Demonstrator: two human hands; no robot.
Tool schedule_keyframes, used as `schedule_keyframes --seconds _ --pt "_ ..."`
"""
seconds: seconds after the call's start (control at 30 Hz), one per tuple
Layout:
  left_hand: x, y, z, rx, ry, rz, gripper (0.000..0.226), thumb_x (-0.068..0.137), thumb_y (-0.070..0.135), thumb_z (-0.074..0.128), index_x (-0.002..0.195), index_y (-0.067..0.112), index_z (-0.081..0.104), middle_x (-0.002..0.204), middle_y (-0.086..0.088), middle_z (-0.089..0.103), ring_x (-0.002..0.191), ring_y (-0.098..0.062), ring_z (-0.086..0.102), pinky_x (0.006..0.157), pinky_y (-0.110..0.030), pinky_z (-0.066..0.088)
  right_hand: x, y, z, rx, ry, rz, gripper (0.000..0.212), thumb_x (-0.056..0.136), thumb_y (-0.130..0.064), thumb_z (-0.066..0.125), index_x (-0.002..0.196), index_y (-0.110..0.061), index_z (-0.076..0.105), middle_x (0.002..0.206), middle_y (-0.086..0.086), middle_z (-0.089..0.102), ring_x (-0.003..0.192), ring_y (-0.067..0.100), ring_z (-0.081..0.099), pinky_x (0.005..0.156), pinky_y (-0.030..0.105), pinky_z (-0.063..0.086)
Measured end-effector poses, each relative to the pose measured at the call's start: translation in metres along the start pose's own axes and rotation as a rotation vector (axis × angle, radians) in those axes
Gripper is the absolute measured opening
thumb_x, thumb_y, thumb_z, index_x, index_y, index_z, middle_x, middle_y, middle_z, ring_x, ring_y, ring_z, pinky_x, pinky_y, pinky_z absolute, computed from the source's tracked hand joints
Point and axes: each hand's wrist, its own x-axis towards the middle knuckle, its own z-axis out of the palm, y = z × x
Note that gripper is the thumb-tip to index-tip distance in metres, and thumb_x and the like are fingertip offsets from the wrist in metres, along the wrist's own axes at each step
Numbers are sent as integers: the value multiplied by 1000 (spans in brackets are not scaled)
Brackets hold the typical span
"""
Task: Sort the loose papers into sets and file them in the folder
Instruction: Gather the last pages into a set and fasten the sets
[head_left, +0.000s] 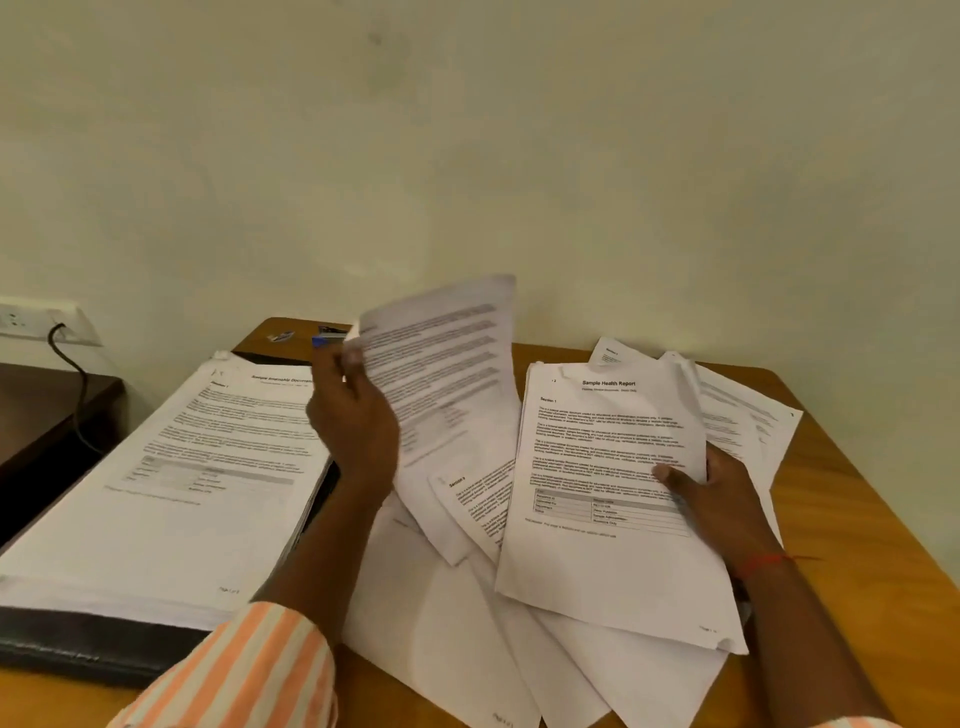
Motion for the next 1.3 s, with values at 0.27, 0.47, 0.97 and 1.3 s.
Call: schedule_keyframes --seconds 0.27,0.47,0.97,1.3 --pt "54 -4 -35 -253 368 -352 7 102 23 56 102 17 52 92 7 62 83 -6 59 67 -6 46 -1 -5 -1 128 70 43 29 92 -9 69 120 -18 65 108 -11 71 92 4 70 63 12 54" --pt "52 -23 -28 -470 202 -659 10 101 23 59 106 14 60 105 0 67 92 -12 68 62 -14 52 -2 -7 -5 242 185 54 33 92 -17 71 124 -18 66 111 -6 73 95 12 72 72 26 56" --pt "-9 -16 1 350 -440 91 19 105 34 49 115 20 58 97 -3 68 88 -25 66 75 -44 55 6 -13 -25 604 152 22 37 88 -24 70 125 -26 65 111 -11 71 97 -1 68 76 13 56" --pt "-25 -7 7 -181 -618 -481 14 102 23 58 114 15 58 100 0 75 85 -19 75 68 -35 62 -9 -30 16 313 -80 -8 34 91 -7 67 125 -11 65 116 0 74 106 18 71 84 24 58"
